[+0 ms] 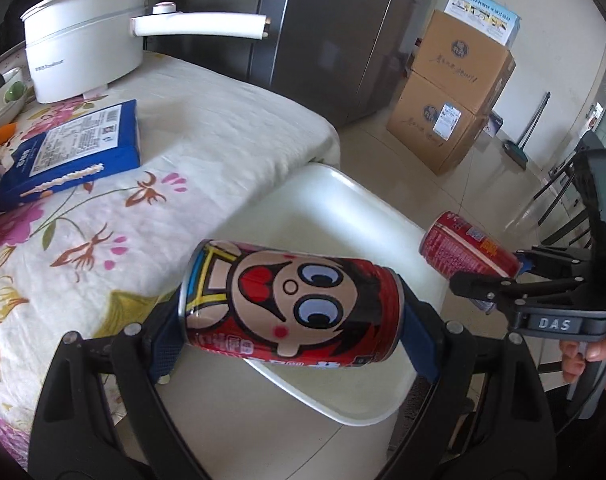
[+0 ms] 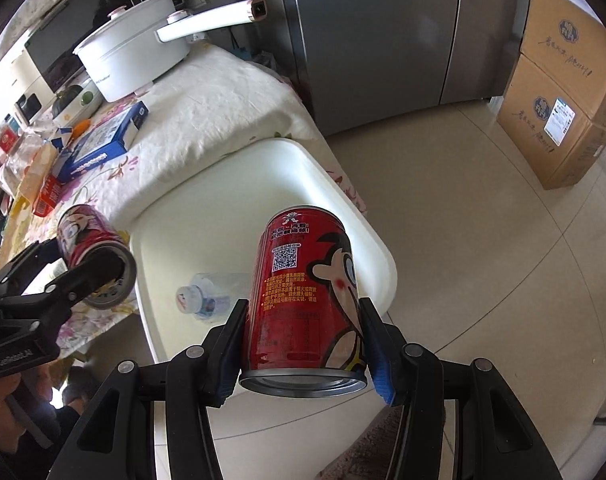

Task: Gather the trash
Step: 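Carry both cans over the white bin and open both tools to drop them, then move both open tools back over the table toward the paper carton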

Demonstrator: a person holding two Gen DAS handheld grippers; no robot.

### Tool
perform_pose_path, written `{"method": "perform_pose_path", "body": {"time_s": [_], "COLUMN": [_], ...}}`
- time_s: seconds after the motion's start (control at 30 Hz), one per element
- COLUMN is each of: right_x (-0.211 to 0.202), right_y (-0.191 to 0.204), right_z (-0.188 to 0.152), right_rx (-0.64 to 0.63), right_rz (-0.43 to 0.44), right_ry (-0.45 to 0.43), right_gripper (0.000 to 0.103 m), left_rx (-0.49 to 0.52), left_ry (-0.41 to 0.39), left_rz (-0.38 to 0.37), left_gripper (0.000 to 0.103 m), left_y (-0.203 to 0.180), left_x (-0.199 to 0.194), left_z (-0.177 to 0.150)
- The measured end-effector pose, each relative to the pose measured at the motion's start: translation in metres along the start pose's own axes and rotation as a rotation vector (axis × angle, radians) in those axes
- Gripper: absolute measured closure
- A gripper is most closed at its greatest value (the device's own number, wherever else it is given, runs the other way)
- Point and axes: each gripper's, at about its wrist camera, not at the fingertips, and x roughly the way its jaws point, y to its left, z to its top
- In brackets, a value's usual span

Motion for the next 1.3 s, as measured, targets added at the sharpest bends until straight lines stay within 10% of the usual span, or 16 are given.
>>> {"method": "perform_pose_path", "body": {"time_s": [1.03,1.17,1.3], "right_x": [0.02,0.015,0.009], "right_y": [0.032,0.038,0.048], "right_z": [0.017,0.025,0.033], "right_rx": [-0.028,0.01,0.015], "right_rz": [-0.044,-0.032,-0.015], "right_ry": [0.028,-0.008,-0.035], "right_gripper": [0.049,0.013,0.0], "left_rx": [-0.111,-0.127,-0.152], "left_ry": [0.0,-0.006,-0.009], "left_rz": [0.214,0.231,0.245], "left_gripper": [0.001,0.001,0.001], "left_y": [0.068,0.08,0.092], "left_x": [-0.056,-0.069,-0.081], "left_z": [-0.016,-0.017,-0.019]}}
